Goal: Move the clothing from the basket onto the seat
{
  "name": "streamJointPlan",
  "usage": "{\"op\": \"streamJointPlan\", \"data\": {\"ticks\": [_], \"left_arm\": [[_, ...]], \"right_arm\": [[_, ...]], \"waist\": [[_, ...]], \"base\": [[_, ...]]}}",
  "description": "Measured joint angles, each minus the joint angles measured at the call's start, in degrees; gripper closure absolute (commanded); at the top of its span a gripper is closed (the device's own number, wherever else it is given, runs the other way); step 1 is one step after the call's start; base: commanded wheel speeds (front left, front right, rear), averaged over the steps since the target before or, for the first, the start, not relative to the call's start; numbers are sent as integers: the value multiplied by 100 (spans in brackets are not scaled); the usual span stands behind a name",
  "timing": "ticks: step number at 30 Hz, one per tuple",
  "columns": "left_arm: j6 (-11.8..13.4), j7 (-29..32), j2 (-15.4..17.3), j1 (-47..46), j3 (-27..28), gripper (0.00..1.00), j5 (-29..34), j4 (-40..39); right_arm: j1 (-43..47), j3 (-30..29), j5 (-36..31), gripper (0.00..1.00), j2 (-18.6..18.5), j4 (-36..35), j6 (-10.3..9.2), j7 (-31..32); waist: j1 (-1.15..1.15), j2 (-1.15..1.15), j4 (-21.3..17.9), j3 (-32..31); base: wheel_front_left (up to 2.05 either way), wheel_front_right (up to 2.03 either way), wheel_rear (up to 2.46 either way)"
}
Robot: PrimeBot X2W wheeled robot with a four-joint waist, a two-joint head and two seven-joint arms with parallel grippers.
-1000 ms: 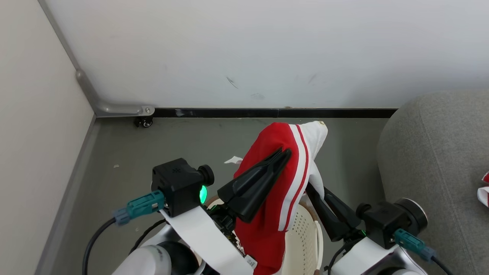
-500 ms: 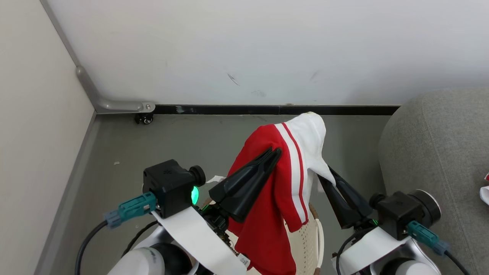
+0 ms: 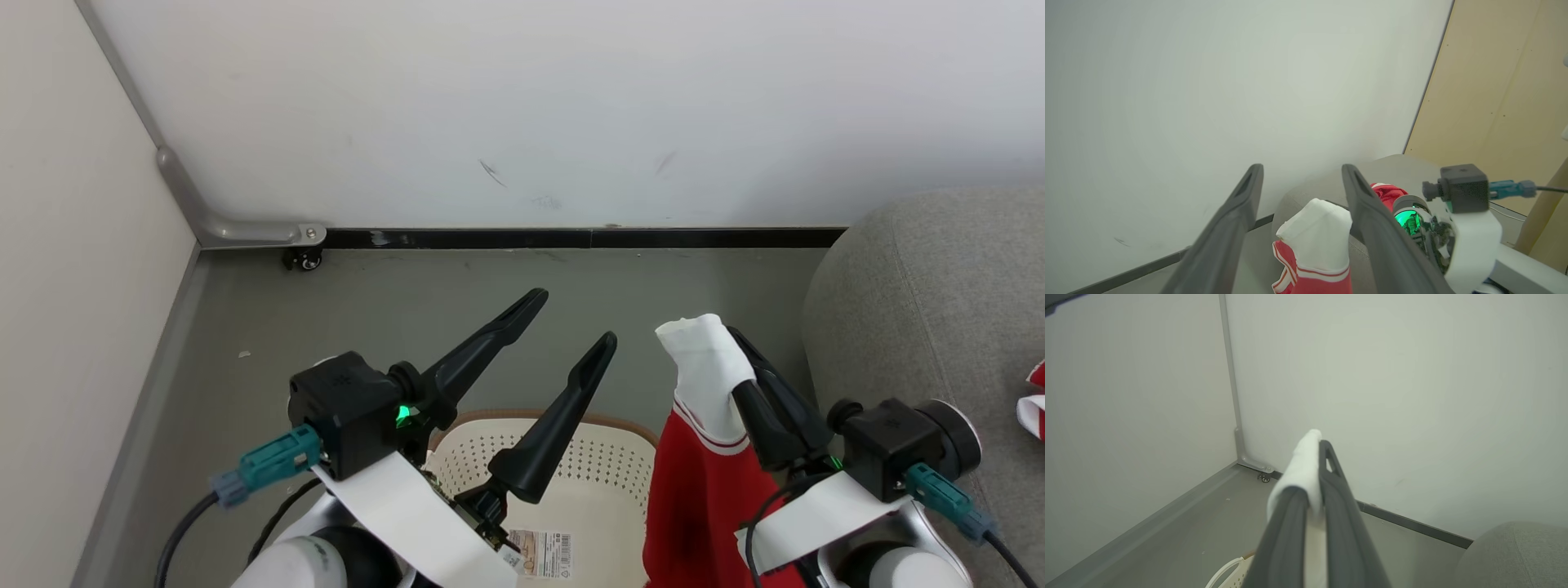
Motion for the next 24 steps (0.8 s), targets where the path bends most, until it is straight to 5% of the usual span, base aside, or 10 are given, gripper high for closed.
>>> {"op": "streamJointPlan", "data": {"ticks": [24], "left_arm": [[-265,-341,279,360,-872,0,586,310]], "right_arm": [[-145,-670,-229,100,54,-185,1,-80]], "waist": [[0,0,-191,-13]], "base": [[0,0,0]]}}
